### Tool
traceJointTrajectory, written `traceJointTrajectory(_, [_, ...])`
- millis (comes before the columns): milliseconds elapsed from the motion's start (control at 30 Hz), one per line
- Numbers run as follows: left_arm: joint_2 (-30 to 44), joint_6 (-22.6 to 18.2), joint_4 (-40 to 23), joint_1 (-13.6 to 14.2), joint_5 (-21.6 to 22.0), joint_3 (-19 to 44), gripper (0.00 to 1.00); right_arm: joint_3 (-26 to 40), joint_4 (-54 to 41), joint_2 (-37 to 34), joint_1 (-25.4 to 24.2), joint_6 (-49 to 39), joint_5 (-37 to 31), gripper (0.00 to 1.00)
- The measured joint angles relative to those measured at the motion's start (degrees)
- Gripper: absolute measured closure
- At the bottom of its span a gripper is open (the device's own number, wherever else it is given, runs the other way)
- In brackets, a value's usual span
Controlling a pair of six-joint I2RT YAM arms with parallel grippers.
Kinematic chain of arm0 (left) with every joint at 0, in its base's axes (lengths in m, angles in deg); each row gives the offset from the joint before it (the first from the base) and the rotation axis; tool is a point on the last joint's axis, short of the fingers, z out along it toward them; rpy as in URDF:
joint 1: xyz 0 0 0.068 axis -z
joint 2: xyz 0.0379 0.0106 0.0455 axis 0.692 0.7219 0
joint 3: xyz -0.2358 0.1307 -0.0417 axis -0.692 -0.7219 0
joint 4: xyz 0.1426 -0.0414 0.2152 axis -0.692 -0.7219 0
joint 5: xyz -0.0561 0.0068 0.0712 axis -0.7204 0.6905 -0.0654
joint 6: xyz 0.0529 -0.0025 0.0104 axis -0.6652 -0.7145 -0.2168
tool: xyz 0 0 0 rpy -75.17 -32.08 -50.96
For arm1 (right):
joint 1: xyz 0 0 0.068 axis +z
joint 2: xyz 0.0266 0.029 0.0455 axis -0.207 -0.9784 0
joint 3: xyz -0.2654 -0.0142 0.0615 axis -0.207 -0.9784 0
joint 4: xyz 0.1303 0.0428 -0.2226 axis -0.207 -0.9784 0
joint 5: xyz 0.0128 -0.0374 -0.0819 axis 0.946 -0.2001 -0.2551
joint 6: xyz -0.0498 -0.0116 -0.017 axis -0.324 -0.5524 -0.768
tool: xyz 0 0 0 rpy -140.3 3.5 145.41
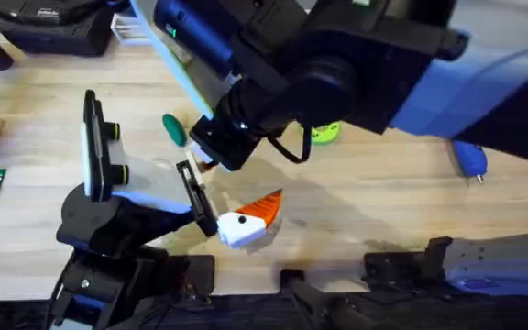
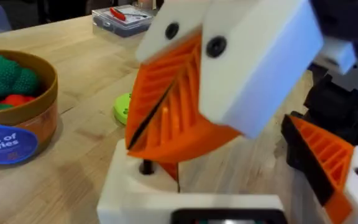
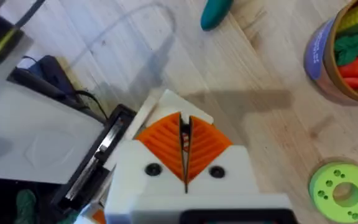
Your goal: Pick up the gripper from the table and insert it into the empty holder that is missing its gripper. Then pick up a screw, insert it into the mounting hole, and use the screwdriver to tighten it. Finally, clean up the table by picking up the vegetable and placing it into the bucket.
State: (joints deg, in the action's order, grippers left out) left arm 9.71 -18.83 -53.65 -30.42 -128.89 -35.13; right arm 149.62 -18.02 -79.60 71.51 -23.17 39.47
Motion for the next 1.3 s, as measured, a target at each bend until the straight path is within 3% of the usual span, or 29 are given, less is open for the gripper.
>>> traceJointTrajectory(200, [0.0, 0.0, 0.0, 0.0, 0.0, 0.0, 0.015, 0.0, -0.1, 0.0, 0.0, 0.2, 0.4, 0.977])
traceJointTrajectory(400, [0.0, -0.2, 0.0, 0.0, 0.0, 0.0, 0.015, 0.0, 0.4, -0.1, 0.0, 0.3, 0.4, 0.444])
traceJointTrajectory(500, [0.0, -0.2, 0.0, 0.0, 0.1, 0.0, 0.015, 0.3, 0.2, 0.0, -1.6, 0.0, -0.9, 0.047])
traceJointTrajectory(533, [0.0, -0.3, 0.0, 0.0, 0.0, 0.0, 0.015, 0.3, 0.3, 0.0, -2.1, 0.0, -0.7, 0.021])
traceJointTrajectory(800, [0.0, -0.5, 0.0, 0.0, -0.1, 0.0, 0.014, 0.3, -3.1, 4.8, -5.8, 0.0, 0.5, 0.008])
traceJointTrajectory(967, [0.0, -0.5, 0.0, 0.0, 0.0, 0.0, 0.014, 0.3, -8.8, 10.6, -11.7, 0.0, 1.4, 0.008])
traceJointTrajectory(1100, [0.0, -0.5, 0.0, 0.0, 0.0, 0.0, 0.014, -0.2, -9.0, 13.9, -16.8, -1.4, 7.3, 0.008])
traceJointTrajectory(1300, [0.0, -0.5, 0.0, 0.0, 0.0, 0.0, 0.014, -10.9, -7.0, 23.8, -24.1, -2.9, 15.1, 0.008])
